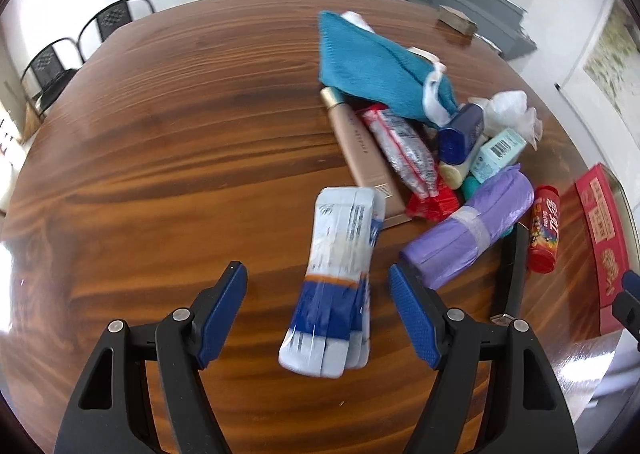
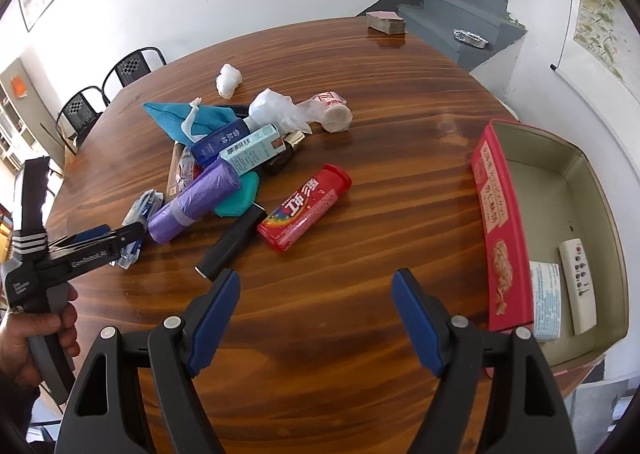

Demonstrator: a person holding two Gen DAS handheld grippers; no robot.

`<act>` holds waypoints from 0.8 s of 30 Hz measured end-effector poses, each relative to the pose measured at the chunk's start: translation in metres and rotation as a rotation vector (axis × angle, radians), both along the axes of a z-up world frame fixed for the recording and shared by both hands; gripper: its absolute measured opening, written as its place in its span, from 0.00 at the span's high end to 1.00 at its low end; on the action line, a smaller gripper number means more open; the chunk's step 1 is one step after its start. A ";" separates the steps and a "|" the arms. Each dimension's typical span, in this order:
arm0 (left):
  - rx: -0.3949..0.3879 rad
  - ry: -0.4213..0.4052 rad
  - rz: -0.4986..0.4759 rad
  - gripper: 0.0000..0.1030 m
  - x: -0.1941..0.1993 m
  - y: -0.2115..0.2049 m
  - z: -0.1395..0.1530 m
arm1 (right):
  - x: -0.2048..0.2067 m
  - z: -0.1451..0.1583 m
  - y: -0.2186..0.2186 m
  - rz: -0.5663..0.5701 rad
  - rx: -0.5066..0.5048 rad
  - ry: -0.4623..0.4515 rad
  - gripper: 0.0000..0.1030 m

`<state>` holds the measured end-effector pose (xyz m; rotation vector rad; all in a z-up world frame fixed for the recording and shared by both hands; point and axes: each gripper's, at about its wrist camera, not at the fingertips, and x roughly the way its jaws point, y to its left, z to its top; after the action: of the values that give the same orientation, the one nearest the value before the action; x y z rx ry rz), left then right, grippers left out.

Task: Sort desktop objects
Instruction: 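Grasp the blue-white packet with the left tool while the right tool grasps the red candy tube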

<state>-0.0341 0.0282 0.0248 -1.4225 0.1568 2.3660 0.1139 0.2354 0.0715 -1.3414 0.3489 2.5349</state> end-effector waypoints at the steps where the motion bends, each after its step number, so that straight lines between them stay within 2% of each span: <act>1: -0.008 0.003 -0.008 0.26 -0.002 0.003 -0.001 | -0.001 0.001 0.000 0.001 0.002 0.001 0.21; 4: -0.028 -0.001 -0.019 0.26 -0.008 0.008 -0.007 | -0.005 0.000 0.002 -0.001 0.003 -0.001 0.21; 6: -0.021 -0.004 -0.018 0.29 -0.009 0.005 -0.010 | -0.008 -0.001 0.005 -0.008 -0.012 -0.005 0.21; 8: -0.042 0.016 -0.023 0.52 -0.008 0.004 -0.009 | -0.013 -0.004 0.008 -0.016 -0.030 -0.008 0.21; 10: -0.041 0.012 -0.035 0.67 -0.008 0.004 -0.006 | -0.019 -0.008 0.011 -0.023 -0.047 -0.014 0.21; 17: -0.010 -0.003 0.030 0.67 0.001 -0.015 0.003 | -0.050 -0.028 0.021 -0.045 -0.084 -0.048 0.21; 24: 0.010 0.009 0.043 0.67 0.015 -0.019 0.015 | -0.082 -0.048 0.035 -0.061 -0.124 -0.082 0.21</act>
<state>-0.0193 0.0089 0.0396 -1.4240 0.1172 2.4053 0.0322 0.2700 0.0238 -1.4504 0.5301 2.4356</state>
